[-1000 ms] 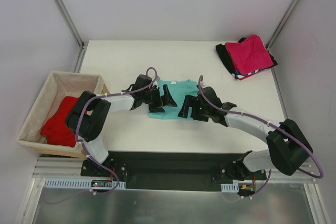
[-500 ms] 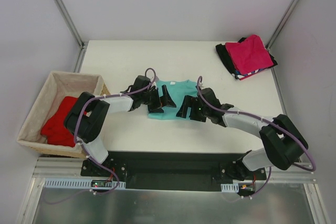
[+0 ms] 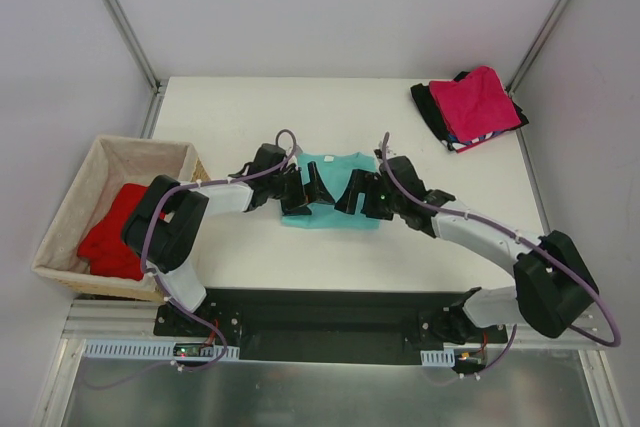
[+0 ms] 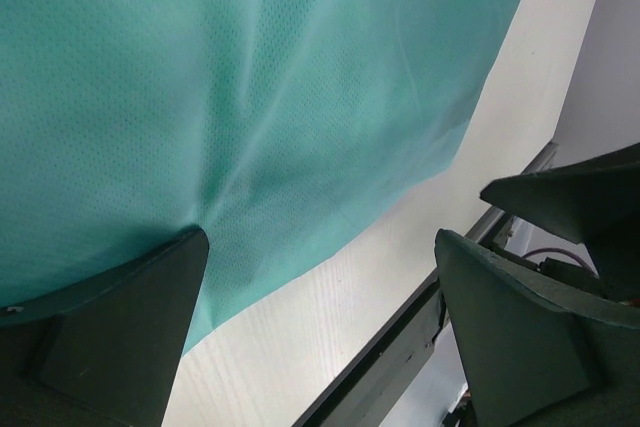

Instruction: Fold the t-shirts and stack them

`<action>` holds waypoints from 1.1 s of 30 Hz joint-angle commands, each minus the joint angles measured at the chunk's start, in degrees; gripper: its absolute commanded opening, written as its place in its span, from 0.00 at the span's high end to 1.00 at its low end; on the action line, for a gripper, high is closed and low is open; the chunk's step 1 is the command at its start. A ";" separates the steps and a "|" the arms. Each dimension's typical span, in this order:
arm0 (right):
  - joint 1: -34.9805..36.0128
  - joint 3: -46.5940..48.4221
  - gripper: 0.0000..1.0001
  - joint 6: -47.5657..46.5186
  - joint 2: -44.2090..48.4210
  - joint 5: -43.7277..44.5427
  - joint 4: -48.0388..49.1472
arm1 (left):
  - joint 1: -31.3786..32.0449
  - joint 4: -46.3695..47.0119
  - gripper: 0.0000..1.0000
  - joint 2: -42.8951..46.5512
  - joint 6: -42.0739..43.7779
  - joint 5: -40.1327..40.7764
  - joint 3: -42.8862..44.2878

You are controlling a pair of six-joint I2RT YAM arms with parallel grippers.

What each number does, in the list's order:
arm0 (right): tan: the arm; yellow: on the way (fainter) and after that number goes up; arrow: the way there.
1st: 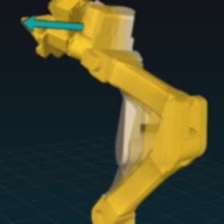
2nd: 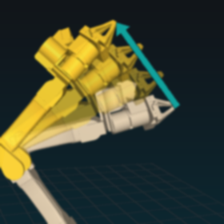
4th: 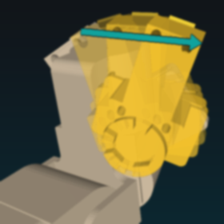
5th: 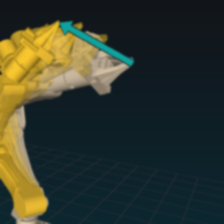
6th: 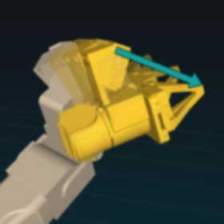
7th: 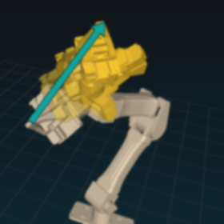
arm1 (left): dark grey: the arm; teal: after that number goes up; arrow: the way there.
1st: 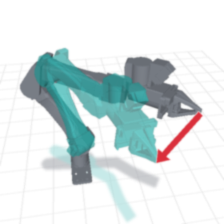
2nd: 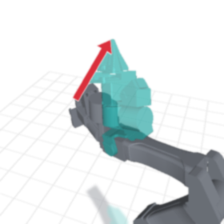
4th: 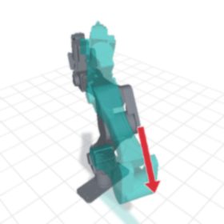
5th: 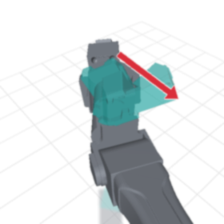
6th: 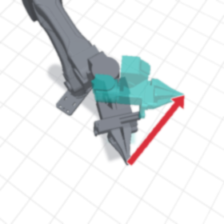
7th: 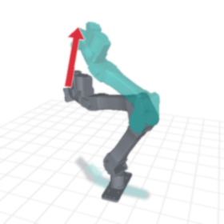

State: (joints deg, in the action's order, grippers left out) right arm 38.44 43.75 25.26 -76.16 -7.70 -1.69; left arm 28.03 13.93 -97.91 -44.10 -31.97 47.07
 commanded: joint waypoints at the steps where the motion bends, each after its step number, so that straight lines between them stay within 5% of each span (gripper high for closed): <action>1: -0.99 1.61 0.10 -1.09 -4.60 0.76 1.43 | -0.52 -2.86 0.01 1.84 1.12 0.32 -1.45; 19: -3.54 -6.39 0.10 2.78 -13.66 -3.81 14.26 | -1.22 -1.72 0.01 3.69 0.59 0.50 -5.22; 33: 0.05 -17.38 0.11 5.33 -4.36 -0.56 13.83 | -0.79 5.22 0.02 6.85 -1.69 0.59 -18.06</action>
State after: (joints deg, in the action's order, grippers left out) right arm 36.60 30.96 29.50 -83.40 -10.17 20.45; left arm 27.27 22.85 -90.72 -45.91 -32.62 34.02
